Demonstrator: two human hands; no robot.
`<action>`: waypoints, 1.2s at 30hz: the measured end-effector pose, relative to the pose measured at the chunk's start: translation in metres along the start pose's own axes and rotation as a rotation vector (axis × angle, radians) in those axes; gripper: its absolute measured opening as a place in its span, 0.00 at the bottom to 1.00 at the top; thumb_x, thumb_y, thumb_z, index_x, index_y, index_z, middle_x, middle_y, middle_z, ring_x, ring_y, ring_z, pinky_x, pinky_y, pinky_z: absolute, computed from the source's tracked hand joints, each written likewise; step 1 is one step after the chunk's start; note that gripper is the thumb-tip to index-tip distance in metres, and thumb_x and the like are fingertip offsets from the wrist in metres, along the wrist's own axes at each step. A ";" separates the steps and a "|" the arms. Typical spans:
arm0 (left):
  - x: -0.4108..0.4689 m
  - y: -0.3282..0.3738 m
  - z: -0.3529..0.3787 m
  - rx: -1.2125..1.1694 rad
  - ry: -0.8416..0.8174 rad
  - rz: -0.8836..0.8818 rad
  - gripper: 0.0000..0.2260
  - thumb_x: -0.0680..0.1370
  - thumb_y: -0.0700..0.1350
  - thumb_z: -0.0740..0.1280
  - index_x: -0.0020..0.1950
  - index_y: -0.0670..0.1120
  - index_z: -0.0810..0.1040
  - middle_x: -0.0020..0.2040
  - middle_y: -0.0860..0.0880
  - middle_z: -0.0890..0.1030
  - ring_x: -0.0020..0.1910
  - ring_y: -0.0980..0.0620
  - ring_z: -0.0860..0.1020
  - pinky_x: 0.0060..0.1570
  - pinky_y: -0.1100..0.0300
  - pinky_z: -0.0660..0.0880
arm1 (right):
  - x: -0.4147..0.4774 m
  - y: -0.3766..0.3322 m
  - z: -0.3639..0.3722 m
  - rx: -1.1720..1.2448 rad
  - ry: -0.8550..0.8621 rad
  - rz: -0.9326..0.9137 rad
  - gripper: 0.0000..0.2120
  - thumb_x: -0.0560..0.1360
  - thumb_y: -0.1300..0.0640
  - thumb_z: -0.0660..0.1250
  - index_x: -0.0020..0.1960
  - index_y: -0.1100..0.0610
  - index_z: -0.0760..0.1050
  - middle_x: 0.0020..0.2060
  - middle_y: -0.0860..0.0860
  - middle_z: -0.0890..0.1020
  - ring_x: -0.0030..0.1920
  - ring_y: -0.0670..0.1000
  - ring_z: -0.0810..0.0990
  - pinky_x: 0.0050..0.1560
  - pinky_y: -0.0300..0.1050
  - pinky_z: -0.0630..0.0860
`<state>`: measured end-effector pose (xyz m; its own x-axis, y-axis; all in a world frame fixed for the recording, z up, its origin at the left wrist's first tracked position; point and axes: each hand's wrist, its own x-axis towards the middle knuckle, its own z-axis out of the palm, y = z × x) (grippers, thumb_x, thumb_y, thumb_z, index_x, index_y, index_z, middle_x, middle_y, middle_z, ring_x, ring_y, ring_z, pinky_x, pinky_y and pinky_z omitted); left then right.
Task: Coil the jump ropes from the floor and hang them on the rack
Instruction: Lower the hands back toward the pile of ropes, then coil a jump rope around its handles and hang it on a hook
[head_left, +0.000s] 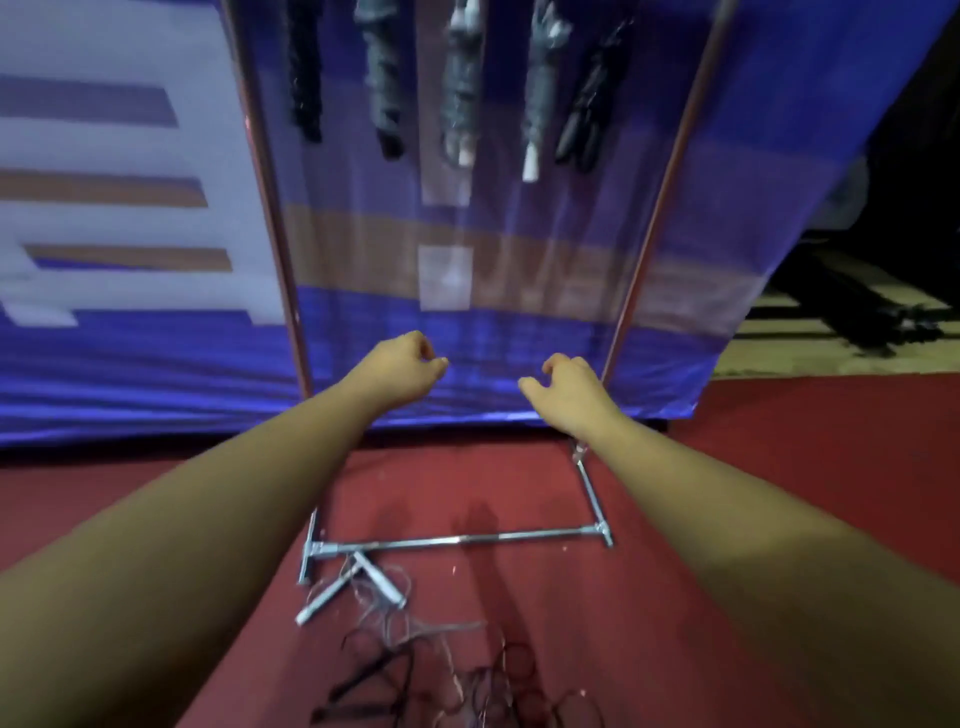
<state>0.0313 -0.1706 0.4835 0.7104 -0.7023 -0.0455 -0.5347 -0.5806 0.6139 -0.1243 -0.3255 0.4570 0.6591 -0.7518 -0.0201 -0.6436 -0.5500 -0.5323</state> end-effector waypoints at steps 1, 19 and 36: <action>-0.007 -0.020 0.010 0.011 -0.022 -0.033 0.12 0.80 0.51 0.65 0.56 0.43 0.77 0.55 0.42 0.82 0.57 0.43 0.78 0.51 0.57 0.70 | -0.005 0.003 0.021 0.004 -0.033 0.011 0.22 0.77 0.48 0.64 0.63 0.63 0.72 0.61 0.62 0.74 0.59 0.62 0.76 0.60 0.50 0.73; -0.084 -0.294 0.220 0.100 -0.481 -0.267 0.27 0.80 0.57 0.54 0.55 0.36 0.80 0.55 0.36 0.80 0.57 0.36 0.78 0.54 0.52 0.72 | -0.080 0.106 0.353 -0.114 -0.564 0.081 0.17 0.74 0.49 0.63 0.55 0.61 0.76 0.55 0.60 0.79 0.58 0.60 0.77 0.59 0.52 0.75; -0.121 -0.371 0.328 0.181 -0.583 -0.291 0.28 0.73 0.52 0.73 0.73 0.55 0.72 0.70 0.45 0.72 0.67 0.40 0.70 0.63 0.56 0.67 | -0.105 0.144 0.462 -0.228 -0.581 -0.104 0.06 0.75 0.56 0.65 0.50 0.54 0.79 0.50 0.55 0.78 0.54 0.60 0.78 0.53 0.50 0.74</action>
<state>-0.0066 -0.0052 0.0025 0.5013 -0.5851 -0.6375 -0.4637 -0.8037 0.3730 -0.1060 -0.1575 -0.0085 0.7849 -0.4055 -0.4685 -0.5896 -0.7212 -0.3636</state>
